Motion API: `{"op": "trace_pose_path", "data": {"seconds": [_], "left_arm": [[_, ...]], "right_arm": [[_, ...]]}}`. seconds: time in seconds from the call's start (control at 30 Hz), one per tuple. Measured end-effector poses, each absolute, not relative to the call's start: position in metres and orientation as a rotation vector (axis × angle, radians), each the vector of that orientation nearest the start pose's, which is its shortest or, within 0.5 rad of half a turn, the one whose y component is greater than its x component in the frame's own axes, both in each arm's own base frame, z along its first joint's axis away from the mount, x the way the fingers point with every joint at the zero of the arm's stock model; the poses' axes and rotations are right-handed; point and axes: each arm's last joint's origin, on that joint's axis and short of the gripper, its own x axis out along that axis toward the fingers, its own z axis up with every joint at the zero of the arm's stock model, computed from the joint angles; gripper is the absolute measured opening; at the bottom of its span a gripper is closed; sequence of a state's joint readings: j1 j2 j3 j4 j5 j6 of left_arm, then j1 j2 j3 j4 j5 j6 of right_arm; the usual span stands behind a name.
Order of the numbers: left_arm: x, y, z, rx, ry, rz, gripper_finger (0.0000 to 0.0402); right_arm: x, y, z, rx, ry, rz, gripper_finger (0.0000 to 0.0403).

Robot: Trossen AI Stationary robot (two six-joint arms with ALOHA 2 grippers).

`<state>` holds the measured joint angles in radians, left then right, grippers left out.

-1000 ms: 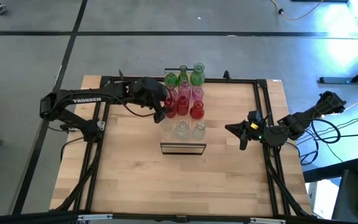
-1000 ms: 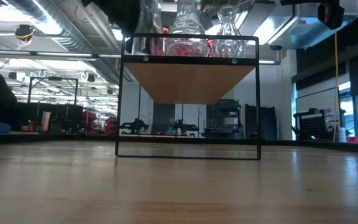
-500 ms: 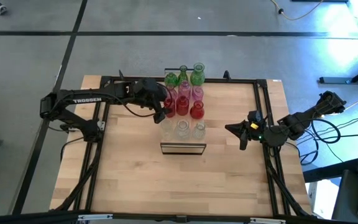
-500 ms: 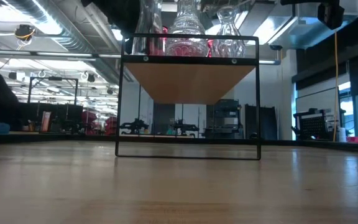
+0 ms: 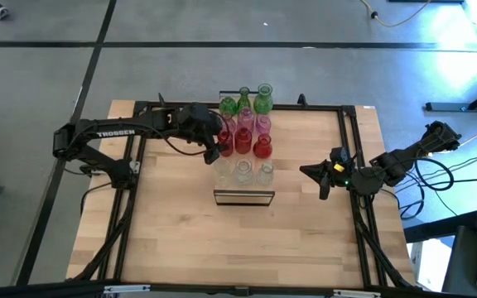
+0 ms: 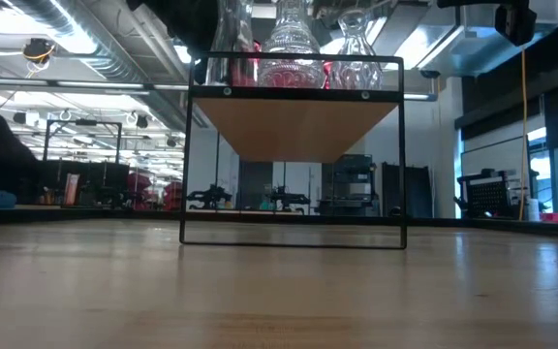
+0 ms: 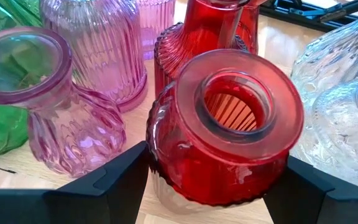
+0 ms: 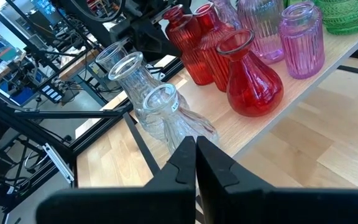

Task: Sort vases onto shelf
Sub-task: Put the red vase on the shelf aligned with the other red vases

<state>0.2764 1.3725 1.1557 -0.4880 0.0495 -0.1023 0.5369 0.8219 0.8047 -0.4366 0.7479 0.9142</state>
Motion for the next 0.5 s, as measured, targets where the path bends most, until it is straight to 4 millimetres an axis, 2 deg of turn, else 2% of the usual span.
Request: {"op": "trace_pose_path", "data": {"seconds": [0.5], "left_arm": [[0.2783,0.0771,0.3129,-0.217,0.654,0.231,0.0267]], "right_arm": [[0.1529,0.0681,0.3136,0.626,0.239,-0.351,0.0001]]}}
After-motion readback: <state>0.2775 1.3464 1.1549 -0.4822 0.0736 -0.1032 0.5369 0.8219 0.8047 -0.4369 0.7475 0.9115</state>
